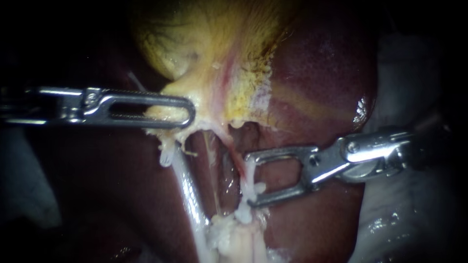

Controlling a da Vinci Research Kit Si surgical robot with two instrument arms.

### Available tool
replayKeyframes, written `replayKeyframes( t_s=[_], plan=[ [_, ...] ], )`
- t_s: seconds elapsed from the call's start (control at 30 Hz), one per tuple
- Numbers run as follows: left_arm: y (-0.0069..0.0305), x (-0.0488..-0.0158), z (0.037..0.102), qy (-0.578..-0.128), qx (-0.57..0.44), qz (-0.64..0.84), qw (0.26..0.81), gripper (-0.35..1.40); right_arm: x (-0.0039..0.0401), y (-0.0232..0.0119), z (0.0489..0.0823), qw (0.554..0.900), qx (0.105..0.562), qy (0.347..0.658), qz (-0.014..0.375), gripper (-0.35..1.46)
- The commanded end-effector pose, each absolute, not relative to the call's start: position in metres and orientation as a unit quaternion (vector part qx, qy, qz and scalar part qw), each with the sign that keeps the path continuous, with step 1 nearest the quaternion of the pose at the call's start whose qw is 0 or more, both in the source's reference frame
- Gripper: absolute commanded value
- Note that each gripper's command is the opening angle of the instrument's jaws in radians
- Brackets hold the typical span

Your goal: Going back second clip right tube

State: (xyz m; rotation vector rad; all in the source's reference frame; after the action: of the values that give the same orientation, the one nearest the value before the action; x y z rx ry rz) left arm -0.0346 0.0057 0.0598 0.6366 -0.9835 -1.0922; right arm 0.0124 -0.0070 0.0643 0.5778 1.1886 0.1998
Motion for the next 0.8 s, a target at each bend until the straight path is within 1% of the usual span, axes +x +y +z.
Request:
replayKeyframes(
  t_s=[0.03,0.13,0.4,0.6,0.77,0.8],
  plan=[
    [0.0057,-0.0346,0.0598,-0.441,0.285,-0.49,0.696,-0.35,0.0127,-0.0074,0.0644,0.783,0.276,0.549,0.094,0.5],
    [0.0056,-0.0346,0.0597,-0.441,0.285,-0.49,0.696,-0.35,0.0132,-0.0084,0.0646,0.779,0.292,0.546,0.102,0.5],
    [0.0055,-0.0347,0.0594,-0.441,0.285,-0.49,0.696,-0.35,0.0139,-0.0096,0.0653,0.77,0.324,0.533,0.133,0.5],
    [0.0054,-0.0347,0.0593,-0.44,0.285,-0.491,0.696,-0.35,0.014,-0.0103,0.066,0.766,0.341,0.527,0.142,0.5],
    [0.0054,-0.0348,0.0591,-0.44,0.285,-0.491,0.696,-0.35,0.0143,-0.0098,0.0664,0.758,0.362,0.514,0.175,0.5],
    [0.0053,-0.0349,0.059,-0.44,0.285,-0.491,0.696,-0.35,0.0144,-0.0097,0.0665,0.754,0.369,0.511,0.187,0.5]
  ],
)
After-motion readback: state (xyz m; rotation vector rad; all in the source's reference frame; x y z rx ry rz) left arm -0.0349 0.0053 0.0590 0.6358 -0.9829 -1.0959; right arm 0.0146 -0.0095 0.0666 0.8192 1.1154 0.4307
